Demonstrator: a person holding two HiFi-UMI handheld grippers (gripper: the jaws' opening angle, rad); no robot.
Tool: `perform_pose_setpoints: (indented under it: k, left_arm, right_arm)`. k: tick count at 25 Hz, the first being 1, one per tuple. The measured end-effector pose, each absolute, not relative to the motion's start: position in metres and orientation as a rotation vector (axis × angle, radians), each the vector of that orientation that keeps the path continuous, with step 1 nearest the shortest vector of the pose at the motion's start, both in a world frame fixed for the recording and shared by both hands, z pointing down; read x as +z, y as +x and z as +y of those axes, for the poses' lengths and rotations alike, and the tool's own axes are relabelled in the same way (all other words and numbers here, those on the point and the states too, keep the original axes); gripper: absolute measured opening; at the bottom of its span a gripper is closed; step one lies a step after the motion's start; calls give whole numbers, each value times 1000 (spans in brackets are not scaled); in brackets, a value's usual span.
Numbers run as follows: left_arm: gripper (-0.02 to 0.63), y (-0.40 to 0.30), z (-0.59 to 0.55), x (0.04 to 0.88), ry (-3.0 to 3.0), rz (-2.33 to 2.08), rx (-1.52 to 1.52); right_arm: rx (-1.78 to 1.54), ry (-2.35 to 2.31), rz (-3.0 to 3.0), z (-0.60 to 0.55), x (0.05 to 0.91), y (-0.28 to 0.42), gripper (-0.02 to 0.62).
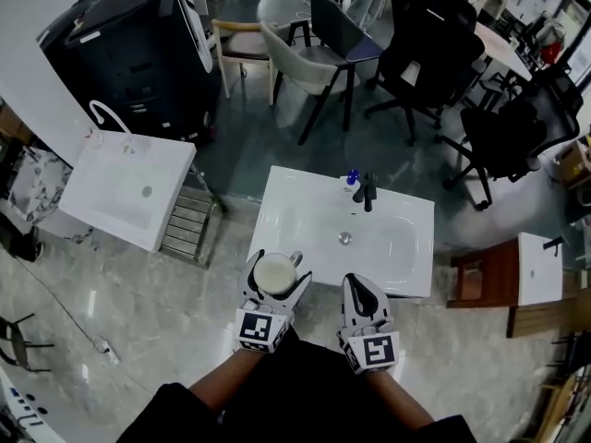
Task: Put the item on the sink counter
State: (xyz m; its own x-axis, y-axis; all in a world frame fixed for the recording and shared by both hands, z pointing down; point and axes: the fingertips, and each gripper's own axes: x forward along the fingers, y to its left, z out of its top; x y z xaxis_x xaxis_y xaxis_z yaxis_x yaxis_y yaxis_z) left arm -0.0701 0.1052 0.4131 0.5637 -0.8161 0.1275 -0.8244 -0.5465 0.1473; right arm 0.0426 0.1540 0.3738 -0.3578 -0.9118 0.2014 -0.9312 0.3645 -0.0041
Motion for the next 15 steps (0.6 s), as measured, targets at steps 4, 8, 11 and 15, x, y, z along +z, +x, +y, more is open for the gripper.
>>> perform_pose_setpoints:
  k: [4,8,11,15]
  left_arm:
    - [453,-84,69,405,2627,-1364,29]
    - [453,-88,37,405,2618,-1382,11]
    - [453,-89,20,409,2581,-1416,-15]
    - [453,-84,-3,421,2566,-1443,1]
  right_arm:
    - [199,1724,-2406,127,381,38,32]
    - [280,1792,-2352,99,381,36,32]
    - [275,1779,-2365,82,384,30,32]
    - [274,1763,-2368,57,393,33,32]
